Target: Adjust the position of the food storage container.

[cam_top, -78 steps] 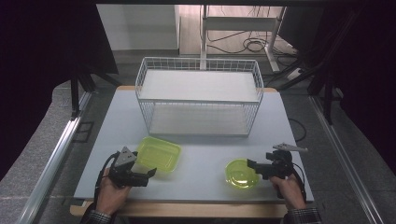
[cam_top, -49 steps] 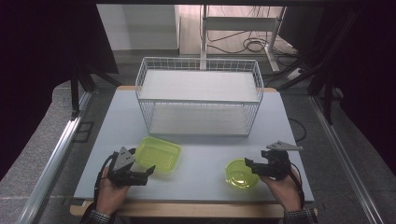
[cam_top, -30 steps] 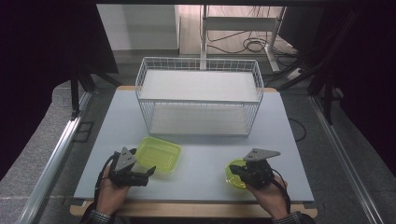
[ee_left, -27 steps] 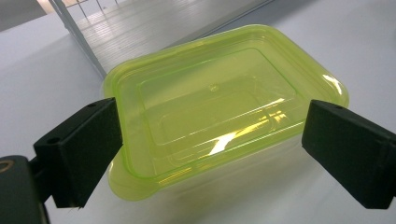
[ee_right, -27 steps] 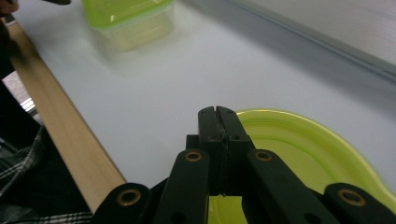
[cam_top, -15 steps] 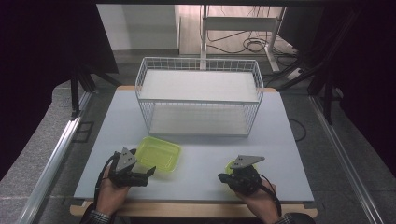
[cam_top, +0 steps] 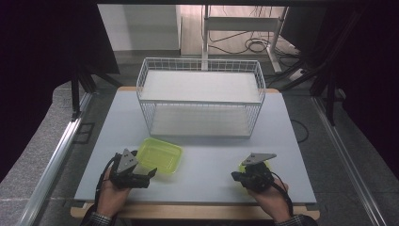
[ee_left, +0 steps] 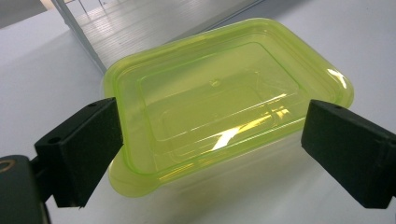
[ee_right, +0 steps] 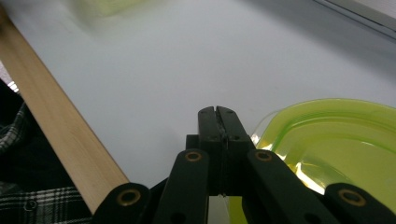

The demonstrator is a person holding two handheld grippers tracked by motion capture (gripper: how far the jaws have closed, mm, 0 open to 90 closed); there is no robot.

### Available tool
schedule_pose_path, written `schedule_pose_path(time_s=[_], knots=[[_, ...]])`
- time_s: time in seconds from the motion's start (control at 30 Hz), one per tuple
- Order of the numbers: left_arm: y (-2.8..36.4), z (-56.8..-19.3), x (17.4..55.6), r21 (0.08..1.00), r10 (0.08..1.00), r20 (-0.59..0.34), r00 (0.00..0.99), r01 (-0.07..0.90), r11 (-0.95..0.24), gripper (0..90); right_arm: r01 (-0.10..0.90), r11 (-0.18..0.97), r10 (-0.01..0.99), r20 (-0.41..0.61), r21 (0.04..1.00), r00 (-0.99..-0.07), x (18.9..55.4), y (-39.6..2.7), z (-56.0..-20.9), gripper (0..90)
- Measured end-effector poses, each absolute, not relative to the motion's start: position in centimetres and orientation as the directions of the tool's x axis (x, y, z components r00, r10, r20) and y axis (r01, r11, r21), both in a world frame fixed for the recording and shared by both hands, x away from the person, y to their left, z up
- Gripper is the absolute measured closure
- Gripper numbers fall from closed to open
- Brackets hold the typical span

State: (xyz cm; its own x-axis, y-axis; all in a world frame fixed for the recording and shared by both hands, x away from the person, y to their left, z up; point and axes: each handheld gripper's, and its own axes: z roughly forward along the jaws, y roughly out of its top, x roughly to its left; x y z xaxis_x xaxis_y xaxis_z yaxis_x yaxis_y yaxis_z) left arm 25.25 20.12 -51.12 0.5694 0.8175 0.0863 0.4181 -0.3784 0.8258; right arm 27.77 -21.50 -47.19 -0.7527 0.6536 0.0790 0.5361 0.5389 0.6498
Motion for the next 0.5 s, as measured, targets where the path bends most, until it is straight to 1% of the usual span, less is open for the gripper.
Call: schedule_pose_path(time_s=[0.5], knots=[[20.0, -51.2, 25.3, 0.815, 0.817, 0.074, 0.572, 0.437, -0.38, 6.2, 0.586, 0.481, 0.737, 0.061, 0.652, -0.673, 29.5, -25.8, -47.1, 88.8]])
